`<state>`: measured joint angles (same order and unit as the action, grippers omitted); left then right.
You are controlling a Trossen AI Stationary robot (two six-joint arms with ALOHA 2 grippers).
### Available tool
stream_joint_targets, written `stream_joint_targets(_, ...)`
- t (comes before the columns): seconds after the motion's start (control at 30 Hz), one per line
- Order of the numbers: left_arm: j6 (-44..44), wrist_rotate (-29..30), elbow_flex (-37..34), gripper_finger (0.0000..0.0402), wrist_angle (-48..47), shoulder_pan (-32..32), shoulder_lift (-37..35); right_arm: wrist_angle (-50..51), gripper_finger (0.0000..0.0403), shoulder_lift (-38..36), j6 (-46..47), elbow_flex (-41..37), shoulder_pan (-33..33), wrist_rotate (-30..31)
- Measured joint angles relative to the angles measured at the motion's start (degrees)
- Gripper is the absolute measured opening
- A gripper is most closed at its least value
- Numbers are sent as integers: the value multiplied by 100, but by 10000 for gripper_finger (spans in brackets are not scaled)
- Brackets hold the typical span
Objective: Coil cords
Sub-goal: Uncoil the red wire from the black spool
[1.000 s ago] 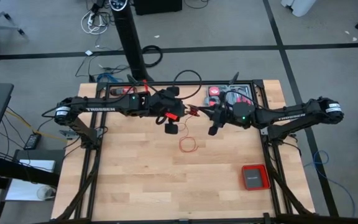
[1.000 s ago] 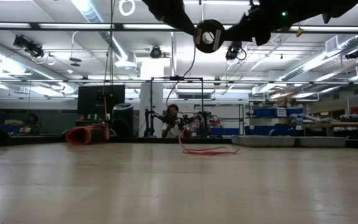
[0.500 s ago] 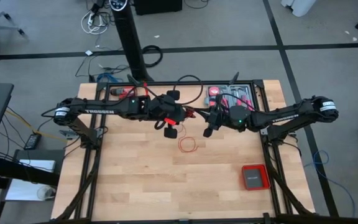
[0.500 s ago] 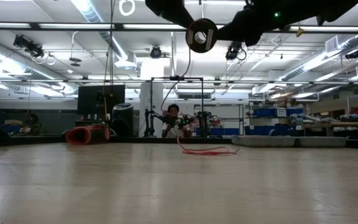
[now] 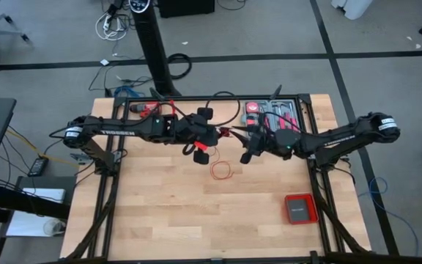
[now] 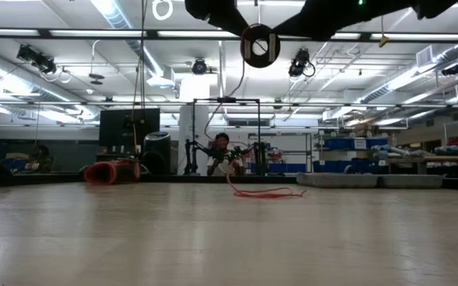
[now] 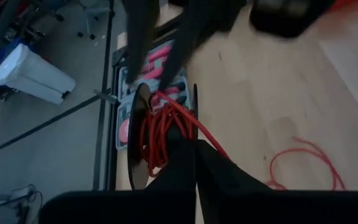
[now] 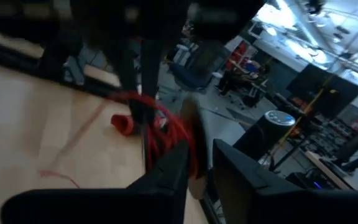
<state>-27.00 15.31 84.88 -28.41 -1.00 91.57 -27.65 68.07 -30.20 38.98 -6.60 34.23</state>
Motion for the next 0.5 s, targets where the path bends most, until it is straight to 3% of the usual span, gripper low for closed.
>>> stream_joint_targets(0.2, 54, -10, -2, 1, -186, 23, 0, 1, 102, -516, 6, 2, -402, 549)
stream_joint_targets(0.5, 212, -22, -2, 0, -365, 82, 0, 581, 101, -1152, 475, 2, -918, 1223)
